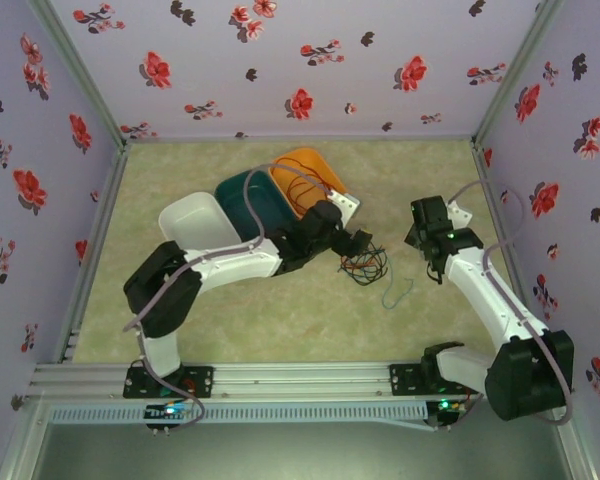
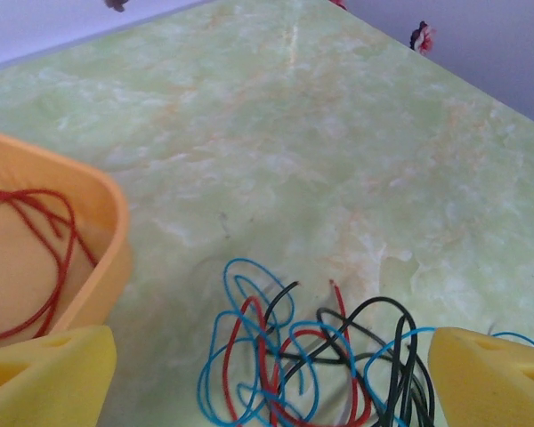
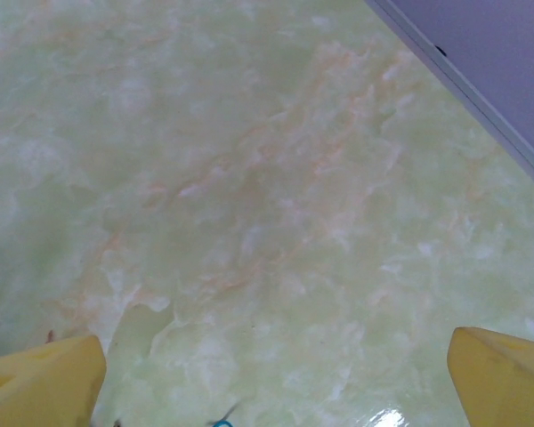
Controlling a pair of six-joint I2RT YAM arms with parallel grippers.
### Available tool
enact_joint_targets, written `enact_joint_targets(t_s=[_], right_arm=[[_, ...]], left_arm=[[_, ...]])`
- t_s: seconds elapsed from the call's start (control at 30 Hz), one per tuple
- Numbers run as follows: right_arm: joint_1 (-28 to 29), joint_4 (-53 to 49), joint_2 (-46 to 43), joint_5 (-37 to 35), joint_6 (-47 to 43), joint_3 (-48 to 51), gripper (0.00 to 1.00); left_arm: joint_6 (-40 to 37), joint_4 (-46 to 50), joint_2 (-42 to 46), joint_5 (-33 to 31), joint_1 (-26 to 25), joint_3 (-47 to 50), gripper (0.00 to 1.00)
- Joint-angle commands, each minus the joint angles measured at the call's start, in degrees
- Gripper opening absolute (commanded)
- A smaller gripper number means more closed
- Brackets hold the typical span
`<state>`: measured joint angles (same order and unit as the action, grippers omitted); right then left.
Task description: Untangle the cables
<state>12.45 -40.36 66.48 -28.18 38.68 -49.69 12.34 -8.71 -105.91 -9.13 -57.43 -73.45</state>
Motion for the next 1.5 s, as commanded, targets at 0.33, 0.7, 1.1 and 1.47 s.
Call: enact_joint_targets(t_s=[0.33,0.7,1.1,1.47], right_arm=[[-5.31,-0.44,-0.88,2.36,5.79,2.03,0.99],[-5.59,0.66,-3.51,5.04,3.4,2.67,0.99],[-5.05,7.09,-7.94,22.14,-1.71,5.54,0.99],[5.68,9.03,-1.87,31.39,-1.86,3.16,0.77]], left_arm=[[-4.44,4.88,-13.04,3.66,-2.16,-11.7,0.75],[-1.77,4.67,-12.04,7.36,-3.03,-6.85,0.2],[1.22,0.51,-3.84,7.38,-3.22,6.76,0.04],[10.58,-7.81,5.18,4.85,-1.65,20.7,0.25]])
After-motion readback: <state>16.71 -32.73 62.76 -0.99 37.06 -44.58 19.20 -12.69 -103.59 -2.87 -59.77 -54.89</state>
